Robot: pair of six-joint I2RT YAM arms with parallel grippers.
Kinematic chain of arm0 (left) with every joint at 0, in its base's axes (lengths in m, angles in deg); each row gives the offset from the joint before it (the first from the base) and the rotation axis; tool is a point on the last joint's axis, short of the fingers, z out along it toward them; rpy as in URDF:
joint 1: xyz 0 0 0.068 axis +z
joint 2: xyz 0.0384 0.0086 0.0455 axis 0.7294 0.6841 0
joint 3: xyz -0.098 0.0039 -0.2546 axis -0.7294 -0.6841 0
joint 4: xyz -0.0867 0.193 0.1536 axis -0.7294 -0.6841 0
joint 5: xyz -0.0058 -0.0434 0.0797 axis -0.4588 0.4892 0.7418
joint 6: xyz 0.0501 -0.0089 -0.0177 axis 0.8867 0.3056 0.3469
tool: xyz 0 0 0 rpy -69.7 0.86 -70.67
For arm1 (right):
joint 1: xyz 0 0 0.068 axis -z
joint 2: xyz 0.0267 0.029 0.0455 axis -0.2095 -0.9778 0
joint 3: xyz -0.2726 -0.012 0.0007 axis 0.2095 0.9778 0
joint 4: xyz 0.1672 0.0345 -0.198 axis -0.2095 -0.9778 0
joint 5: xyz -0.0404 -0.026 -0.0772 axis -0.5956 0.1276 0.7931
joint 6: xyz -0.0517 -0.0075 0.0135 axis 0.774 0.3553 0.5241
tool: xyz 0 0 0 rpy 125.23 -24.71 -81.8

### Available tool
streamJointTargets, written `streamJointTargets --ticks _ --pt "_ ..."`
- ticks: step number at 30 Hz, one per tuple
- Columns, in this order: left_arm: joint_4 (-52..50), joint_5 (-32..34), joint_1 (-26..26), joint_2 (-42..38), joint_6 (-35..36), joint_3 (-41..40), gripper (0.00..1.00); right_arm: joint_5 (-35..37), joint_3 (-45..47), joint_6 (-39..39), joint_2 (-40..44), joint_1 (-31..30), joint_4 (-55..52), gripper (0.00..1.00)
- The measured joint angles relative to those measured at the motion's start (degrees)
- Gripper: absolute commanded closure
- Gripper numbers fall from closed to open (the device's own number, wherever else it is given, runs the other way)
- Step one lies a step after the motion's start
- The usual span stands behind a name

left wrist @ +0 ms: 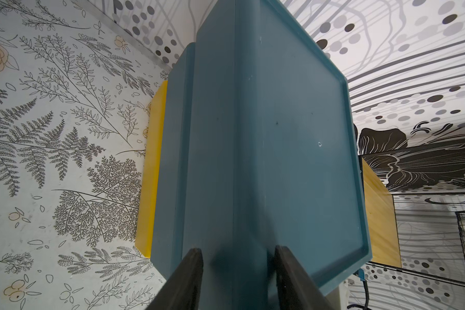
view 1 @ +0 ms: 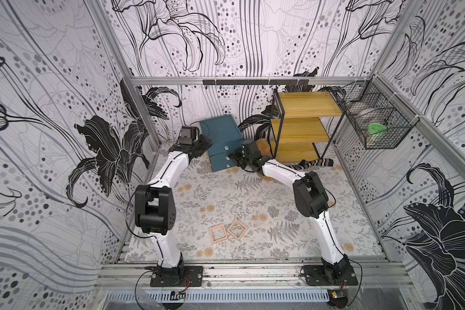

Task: Place the brooch boxes into the drawer by color
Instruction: Close the drawer in the storage box.

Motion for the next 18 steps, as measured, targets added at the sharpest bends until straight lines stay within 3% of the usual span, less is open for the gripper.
streamJointTargets --ticks 7,18 --pt "0.1 0.0 0.0 -0.1 0.0 -0.2 0.52 0.6 1.1 -0.4 0.0 0.0 1.7 0.79" --pt "0.7 0.0 0.0 -0.2 0.0 -0.6 0.52 2.7 18.8 -0.5 9.8 -1.4 6.1 0.65"
